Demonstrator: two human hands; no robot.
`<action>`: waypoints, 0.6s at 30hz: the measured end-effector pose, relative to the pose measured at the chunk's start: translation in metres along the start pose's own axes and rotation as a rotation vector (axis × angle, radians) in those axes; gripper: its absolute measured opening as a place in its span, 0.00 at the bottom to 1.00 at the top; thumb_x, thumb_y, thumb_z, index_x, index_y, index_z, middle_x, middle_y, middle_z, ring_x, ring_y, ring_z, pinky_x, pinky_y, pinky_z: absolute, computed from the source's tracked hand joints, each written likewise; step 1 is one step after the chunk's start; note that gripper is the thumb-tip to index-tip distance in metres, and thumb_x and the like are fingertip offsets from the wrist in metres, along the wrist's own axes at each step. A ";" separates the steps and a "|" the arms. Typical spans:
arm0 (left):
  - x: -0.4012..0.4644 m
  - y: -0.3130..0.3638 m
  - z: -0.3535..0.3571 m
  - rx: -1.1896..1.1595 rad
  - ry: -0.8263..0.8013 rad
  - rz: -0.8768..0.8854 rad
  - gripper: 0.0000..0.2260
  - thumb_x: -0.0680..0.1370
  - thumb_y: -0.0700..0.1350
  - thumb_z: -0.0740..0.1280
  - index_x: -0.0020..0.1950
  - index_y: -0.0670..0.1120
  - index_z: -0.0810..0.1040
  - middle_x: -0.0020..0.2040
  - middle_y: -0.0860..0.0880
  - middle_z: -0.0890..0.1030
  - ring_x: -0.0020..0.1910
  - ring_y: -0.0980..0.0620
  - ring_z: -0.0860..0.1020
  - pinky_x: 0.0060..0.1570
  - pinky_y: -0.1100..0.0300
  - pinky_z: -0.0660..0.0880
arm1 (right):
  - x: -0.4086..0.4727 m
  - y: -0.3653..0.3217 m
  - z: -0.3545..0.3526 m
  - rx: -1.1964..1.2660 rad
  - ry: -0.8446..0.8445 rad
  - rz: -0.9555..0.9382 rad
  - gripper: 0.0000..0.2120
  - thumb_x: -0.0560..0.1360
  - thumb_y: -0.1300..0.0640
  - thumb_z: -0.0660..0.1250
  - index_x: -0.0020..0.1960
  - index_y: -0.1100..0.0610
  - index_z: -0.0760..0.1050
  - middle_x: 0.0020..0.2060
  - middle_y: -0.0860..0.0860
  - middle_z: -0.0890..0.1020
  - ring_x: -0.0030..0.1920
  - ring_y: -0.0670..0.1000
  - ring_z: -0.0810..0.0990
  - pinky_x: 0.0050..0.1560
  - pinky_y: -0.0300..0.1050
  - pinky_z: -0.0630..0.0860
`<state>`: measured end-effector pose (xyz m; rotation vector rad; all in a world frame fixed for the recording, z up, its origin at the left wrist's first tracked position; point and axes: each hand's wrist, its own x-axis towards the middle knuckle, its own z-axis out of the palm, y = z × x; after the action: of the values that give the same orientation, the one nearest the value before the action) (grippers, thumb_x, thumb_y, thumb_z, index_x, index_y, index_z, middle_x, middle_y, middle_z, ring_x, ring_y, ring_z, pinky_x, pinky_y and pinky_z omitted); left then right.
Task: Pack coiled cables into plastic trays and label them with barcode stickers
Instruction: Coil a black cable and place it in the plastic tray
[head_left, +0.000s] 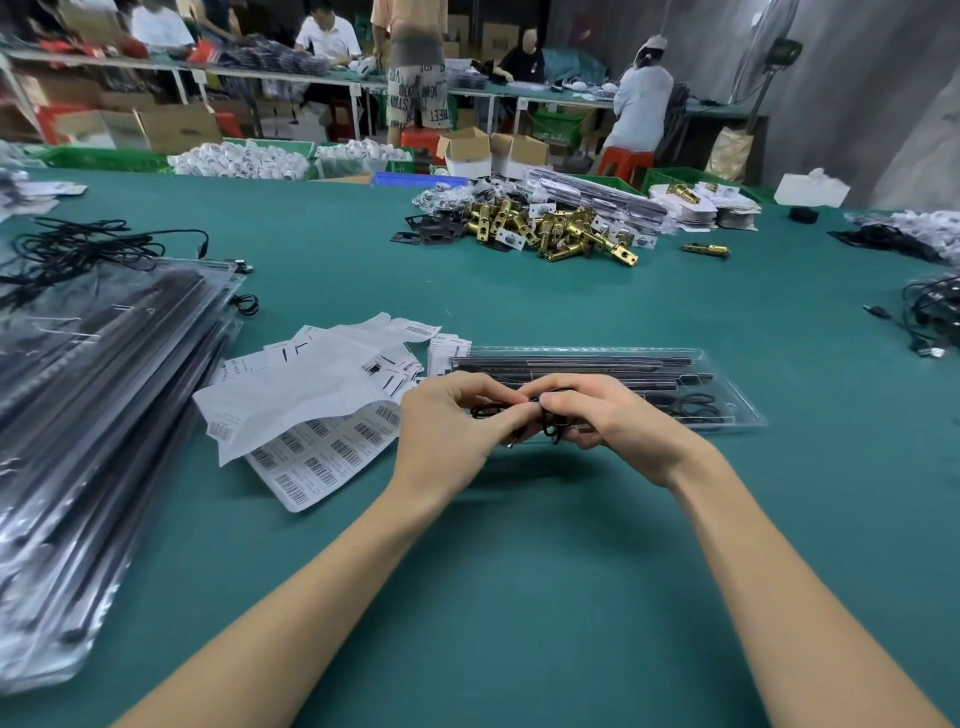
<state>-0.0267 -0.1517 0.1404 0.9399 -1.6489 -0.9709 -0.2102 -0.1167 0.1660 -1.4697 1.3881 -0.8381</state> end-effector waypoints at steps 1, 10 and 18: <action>0.000 -0.001 0.000 -0.005 0.008 0.024 0.03 0.69 0.44 0.79 0.39 0.49 0.87 0.34 0.55 0.84 0.37 0.58 0.82 0.40 0.68 0.76 | 0.001 0.001 0.001 0.016 0.012 -0.001 0.13 0.77 0.50 0.60 0.56 0.49 0.81 0.45 0.53 0.87 0.38 0.45 0.70 0.35 0.40 0.60; 0.011 -0.010 -0.016 0.277 -0.184 0.484 0.16 0.71 0.42 0.79 0.58 0.45 0.85 0.50 0.51 0.84 0.48 0.60 0.81 0.54 0.66 0.77 | 0.008 0.005 0.002 0.208 0.138 0.099 0.11 0.81 0.51 0.64 0.51 0.55 0.82 0.44 0.53 0.87 0.31 0.45 0.62 0.30 0.35 0.58; 0.012 -0.012 -0.017 0.178 -0.205 0.238 0.11 0.75 0.42 0.75 0.56 0.51 0.86 0.48 0.58 0.86 0.47 0.62 0.82 0.50 0.66 0.79 | 0.013 0.009 0.004 0.239 0.266 0.115 0.15 0.77 0.51 0.71 0.56 0.62 0.82 0.41 0.48 0.83 0.28 0.44 0.72 0.30 0.35 0.73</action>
<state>-0.0120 -0.1705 0.1371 0.7560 -1.9957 -0.7884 -0.2083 -0.1283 0.1551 -1.1152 1.4921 -1.1142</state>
